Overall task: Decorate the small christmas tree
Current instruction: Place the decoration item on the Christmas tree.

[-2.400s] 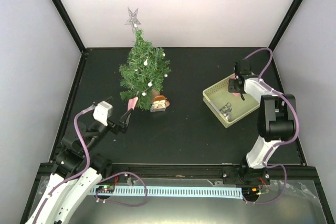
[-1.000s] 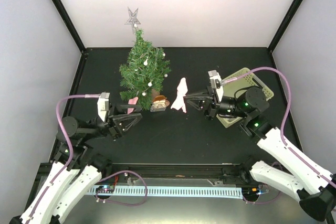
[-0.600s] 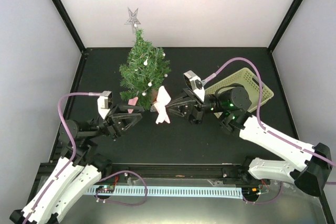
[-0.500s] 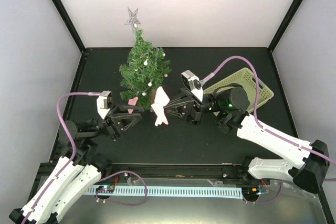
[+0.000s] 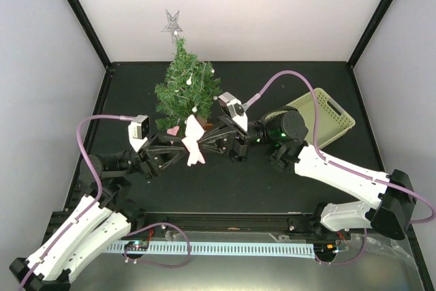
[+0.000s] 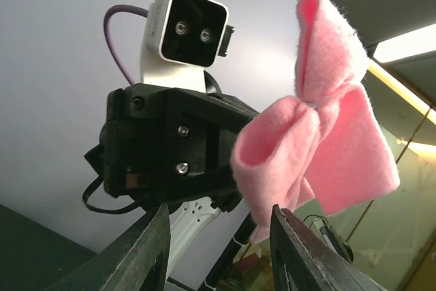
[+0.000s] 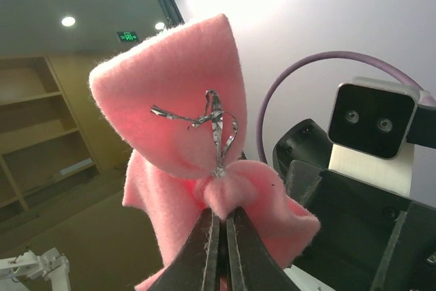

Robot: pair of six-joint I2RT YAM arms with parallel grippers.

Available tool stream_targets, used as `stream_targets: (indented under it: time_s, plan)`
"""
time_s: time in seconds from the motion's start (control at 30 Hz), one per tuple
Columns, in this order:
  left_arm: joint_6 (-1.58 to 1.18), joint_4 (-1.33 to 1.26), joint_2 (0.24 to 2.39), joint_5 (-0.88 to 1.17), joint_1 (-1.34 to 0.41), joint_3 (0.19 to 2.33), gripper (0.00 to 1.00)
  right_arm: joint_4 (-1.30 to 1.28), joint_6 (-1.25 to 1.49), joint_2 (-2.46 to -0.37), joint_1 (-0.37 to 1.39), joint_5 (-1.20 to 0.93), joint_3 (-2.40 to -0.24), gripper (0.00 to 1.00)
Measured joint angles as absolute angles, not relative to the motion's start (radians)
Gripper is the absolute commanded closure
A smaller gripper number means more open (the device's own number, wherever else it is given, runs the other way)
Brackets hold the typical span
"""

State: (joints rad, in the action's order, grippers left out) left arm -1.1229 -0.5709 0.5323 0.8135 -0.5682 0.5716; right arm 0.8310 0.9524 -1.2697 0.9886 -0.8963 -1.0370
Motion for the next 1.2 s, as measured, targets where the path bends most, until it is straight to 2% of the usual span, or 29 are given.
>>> stream_targets:
  time_s: [0.33, 0.57, 0.87, 0.93, 1.03, 1.1, 1.2]
  plan:
    - [-1.135, -0.612, 0.532, 0.801, -0.592, 0.574, 0.59, 0.831, 0.952, -1.280, 1.004, -0.892, -1.037, 0.95]
    - [-1.147, -0.630, 0.538, 0.796, -0.605, 0.574, 0.70, 0.830, 0.948, -1.282, 1.015, -0.888, -1.037, 0.94]
    - [-1.149, -0.630, 0.538, 0.786, -0.610, 0.574, 0.71, 0.823, 0.944, -1.290, 1.015, -0.873, -1.036, 0.94]
    - [-1.150, -0.629, 0.537, 0.785, -0.610, 0.574, 0.77, 0.823, 0.943, -1.291, 1.015, -0.873, -1.036, 0.94]
    - [-1.154, -0.630, 0.535, 0.780, -0.610, 0.574, 0.97, 0.823, 0.942, -1.291, 1.015, -0.873, -1.036, 0.93]
    - [-1.156, -0.630, 0.530, 0.770, -0.611, 0.573, 0.98, 0.823, 0.941, -1.291, 1.015, -0.873, -1.036, 0.89]
    - [-1.145, -0.622, 0.513, 0.759, -0.611, 0.573, 0.98, 0.822, 0.937, -1.290, 1.015, -0.868, -1.029, 0.77]
